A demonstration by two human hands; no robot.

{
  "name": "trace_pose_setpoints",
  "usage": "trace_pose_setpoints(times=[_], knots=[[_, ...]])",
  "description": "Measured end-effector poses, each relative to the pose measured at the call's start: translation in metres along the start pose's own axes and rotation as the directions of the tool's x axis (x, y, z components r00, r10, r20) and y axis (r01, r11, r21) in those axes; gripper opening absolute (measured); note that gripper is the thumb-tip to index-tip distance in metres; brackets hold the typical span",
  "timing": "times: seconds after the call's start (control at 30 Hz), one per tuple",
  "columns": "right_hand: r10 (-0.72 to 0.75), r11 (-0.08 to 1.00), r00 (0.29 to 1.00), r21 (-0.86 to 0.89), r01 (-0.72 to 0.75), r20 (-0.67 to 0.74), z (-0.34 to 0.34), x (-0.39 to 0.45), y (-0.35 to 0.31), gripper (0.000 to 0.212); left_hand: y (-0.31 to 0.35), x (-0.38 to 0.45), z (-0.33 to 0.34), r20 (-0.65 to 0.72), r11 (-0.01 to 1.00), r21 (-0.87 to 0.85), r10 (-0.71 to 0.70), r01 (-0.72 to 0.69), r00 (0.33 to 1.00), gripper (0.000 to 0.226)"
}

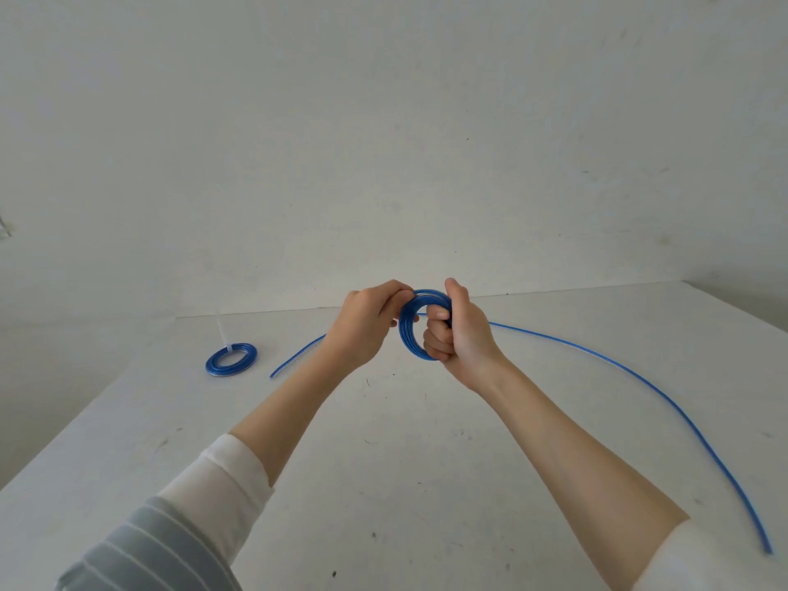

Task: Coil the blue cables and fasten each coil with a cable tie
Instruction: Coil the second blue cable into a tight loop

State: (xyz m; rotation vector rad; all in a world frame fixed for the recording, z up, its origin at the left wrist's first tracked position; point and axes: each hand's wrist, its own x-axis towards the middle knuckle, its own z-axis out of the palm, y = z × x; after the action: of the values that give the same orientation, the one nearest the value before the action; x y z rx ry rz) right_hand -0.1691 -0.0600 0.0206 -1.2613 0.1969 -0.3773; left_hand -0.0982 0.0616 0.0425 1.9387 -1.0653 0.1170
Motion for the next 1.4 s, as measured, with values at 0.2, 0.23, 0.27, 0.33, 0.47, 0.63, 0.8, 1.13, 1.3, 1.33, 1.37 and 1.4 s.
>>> trace_pose_setpoints(times=[0.2,0.23,0.27,0.33,0.47,0.63,0.8,1.13,1.3,1.33,1.37,1.4], knots=[[-0.005,0.985,0.998,0.170,-0.005,0.056,0.001,0.002,-0.002,0.050,-0.003,-0.006,0.015,-0.098,0.958,-0.253,-0.162,0.133,0.982,0.030],[-0.019,0.972,0.998,0.233,0.005,0.055,0.001,0.003,-0.003,0.049,-0.001,-0.009,0.022,-0.061,0.910,-0.372,-0.219,0.181,0.974,0.033],[-0.030,0.959,0.999,0.281,0.016,0.045,0.003,0.004,-0.003,0.049,0.000,-0.013,0.029,-0.027,0.859,-0.464,-0.258,0.217,0.966,0.036],[-0.033,0.950,0.999,0.312,0.026,0.017,0.007,0.007,-0.004,0.048,-0.001,-0.018,0.042,-0.023,0.775,-0.584,-0.312,0.241,0.950,0.041],[-0.043,0.959,0.999,0.281,0.046,-0.017,0.014,0.007,0.005,0.043,0.002,-0.017,0.049,-0.035,0.562,-0.795,-0.420,0.230,0.907,0.045],[-0.114,0.958,0.991,0.254,0.129,-0.074,0.021,0.005,0.018,0.036,0.010,-0.014,0.047,-0.027,0.404,-0.892,-0.492,0.201,0.870,0.045],[-0.185,0.980,0.952,0.028,0.198,-0.246,0.025,0.003,0.019,0.042,0.010,-0.018,0.048,-0.138,0.489,-0.863,-0.467,0.125,0.873,0.040],[-0.364,0.837,0.927,-0.468,0.284,-0.088,0.017,0.004,0.027,0.027,0.000,-0.018,0.046,-0.342,0.705,-0.703,-0.457,0.100,0.821,0.035],[-0.174,0.966,0.985,-0.194,0.168,-0.014,0.008,0.003,0.025,0.012,-0.013,-0.016,0.041,-0.320,0.694,-0.709,-0.477,0.127,0.819,0.035],[-0.172,0.970,0.984,-0.182,0.159,-0.054,0.008,0.003,0.026,0.010,-0.014,-0.017,0.042,-0.301,0.682,-0.718,-0.482,0.137,0.823,0.035],[-0.169,0.972,0.981,-0.181,0.149,-0.098,0.010,0.003,0.026,0.010,-0.016,-0.019,0.042,-0.282,0.672,-0.726,-0.483,0.145,0.829,0.035],[-0.161,0.973,0.978,-0.186,0.135,-0.135,0.011,0.003,0.027,0.011,-0.017,-0.020,0.043,-0.265,0.667,-0.730,-0.478,0.149,0.838,0.034]])
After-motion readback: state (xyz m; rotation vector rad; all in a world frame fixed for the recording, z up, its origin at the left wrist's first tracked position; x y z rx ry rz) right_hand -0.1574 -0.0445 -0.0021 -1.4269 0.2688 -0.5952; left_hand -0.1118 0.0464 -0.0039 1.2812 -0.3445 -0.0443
